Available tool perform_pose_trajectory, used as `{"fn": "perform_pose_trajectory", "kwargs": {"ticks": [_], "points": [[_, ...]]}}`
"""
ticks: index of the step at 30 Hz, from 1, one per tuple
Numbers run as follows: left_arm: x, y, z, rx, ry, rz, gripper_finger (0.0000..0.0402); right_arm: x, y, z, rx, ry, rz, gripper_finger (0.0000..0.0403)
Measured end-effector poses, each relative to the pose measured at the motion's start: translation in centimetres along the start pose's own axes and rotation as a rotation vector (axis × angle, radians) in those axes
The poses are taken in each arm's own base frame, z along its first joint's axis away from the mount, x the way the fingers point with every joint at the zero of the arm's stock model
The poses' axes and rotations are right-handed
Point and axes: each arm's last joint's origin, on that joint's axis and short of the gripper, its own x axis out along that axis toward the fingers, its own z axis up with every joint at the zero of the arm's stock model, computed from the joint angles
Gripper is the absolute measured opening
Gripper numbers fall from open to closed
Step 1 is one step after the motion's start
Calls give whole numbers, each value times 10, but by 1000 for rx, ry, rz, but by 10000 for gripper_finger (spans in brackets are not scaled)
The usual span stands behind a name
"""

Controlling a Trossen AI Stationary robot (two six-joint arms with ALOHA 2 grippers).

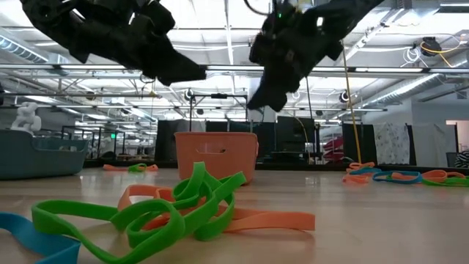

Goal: Sort rubber bands into baskets
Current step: Put the blue rubber band into the orange bin

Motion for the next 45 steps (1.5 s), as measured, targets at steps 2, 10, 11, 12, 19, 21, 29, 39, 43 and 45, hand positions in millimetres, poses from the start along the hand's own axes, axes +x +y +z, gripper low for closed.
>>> {"fn": "perform_pose_trajectory", "kwargs": {"ticks": [2,10,11,12,19,21,29,39,43,45], "points": [[0,-1,2,10,-21,-50,132,5,15,2,-22,-10,39,0],[0,-14,3,69,-46,-195,132,17,57,10,-68,-84,133,0],[-1,-16,4,82,-53,-212,132,17,61,11,-71,-98,140,0],[-1,-18,4,91,-60,-230,132,18,64,12,-77,-108,146,0],[-1,-24,5,119,-71,-282,132,19,73,16,-84,-151,165,0],[-1,-24,5,119,-72,-282,132,19,73,18,-85,-169,168,0],[-1,-23,7,121,-86,-251,132,17,75,26,-107,-255,177,0],[-1,-22,7,119,-87,-241,132,16,73,30,-111,-295,130,0],[-1,-22,7,118,-87,-241,132,15,73,31,-114,-303,131,0],[-1,-23,7,118,-87,-241,125,15,73,31,-114,-303,131,0]]}}
